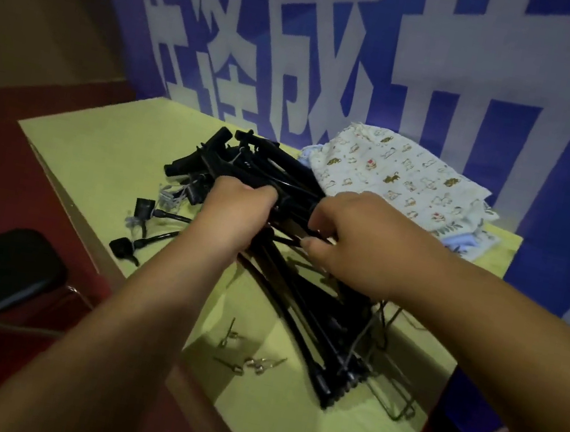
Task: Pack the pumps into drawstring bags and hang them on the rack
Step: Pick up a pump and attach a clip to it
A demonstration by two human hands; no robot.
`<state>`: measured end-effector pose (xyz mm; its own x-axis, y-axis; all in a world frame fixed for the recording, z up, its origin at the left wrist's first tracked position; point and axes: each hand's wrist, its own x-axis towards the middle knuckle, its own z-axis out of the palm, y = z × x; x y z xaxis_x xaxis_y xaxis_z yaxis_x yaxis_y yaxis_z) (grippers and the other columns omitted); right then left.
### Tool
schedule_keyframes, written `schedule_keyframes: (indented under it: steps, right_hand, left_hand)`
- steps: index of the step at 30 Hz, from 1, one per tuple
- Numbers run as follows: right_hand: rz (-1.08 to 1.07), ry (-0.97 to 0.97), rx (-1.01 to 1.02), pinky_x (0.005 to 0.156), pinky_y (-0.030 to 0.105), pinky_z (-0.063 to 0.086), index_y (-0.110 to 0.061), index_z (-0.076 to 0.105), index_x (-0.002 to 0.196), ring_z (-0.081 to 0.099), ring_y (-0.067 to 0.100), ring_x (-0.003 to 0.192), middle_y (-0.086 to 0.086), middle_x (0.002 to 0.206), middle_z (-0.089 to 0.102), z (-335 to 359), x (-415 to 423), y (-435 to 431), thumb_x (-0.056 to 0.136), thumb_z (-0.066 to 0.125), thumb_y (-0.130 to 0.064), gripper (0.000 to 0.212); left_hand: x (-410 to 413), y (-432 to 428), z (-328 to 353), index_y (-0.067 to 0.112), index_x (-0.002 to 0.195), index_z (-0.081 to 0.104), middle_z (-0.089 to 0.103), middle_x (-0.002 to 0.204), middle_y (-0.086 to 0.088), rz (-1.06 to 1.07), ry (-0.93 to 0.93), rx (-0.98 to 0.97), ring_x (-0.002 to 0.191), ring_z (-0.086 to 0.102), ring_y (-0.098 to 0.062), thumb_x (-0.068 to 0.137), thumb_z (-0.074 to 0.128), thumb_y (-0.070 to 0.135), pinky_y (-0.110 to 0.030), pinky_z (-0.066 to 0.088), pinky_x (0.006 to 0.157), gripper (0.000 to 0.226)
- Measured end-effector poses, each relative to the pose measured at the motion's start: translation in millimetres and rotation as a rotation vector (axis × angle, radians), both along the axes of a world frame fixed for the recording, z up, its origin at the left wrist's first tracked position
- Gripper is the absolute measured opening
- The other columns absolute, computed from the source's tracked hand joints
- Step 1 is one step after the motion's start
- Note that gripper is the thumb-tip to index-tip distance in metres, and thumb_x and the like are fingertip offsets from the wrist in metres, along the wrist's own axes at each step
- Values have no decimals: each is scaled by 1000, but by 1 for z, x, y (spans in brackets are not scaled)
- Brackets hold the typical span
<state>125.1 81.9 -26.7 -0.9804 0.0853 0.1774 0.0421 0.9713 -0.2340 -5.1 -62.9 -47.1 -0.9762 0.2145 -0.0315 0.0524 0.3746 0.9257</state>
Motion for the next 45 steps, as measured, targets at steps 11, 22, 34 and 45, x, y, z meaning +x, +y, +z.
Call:
schedule_keyframes:
  steps: [11,22,34,45]
  right_hand:
    - [-82,-287,111,81,39,60,-19,80,96,69,19,85,2,90,74,-8,71,-75,100,51,-76,64]
    - [-297,-222,176,67,34,52,-20,64,84,64,21,75,0,82,64,-23,52,-97,98,67,-47,31]
    - [-316,-197,177,72,35,55,-21,62,86,66,19,78,-2,84,65,-13,50,-107,92,75,-58,39]
    - [-317,-24,64,71,38,55,-24,55,109,64,19,83,-4,92,61,-10,71,-107,94,68,-61,43]
  left_hand:
    - [26,-40,-44,2,111,66,59,72,-11,-124,-121,-12,53,54,-26,92,65,23,-32,50,55,28]
    - [29,-49,-34,5,106,70,68,79,-5,-165,-288,229,54,55,-10,97,68,12,-24,42,48,11]
    - [31,-89,-44,-7,133,51,69,123,-28,-219,-618,493,98,77,-36,107,54,14,-41,68,71,34]
    - [23,-85,-3,3,131,64,75,102,-14,-280,-439,808,91,72,-26,107,59,21,-40,62,94,31]
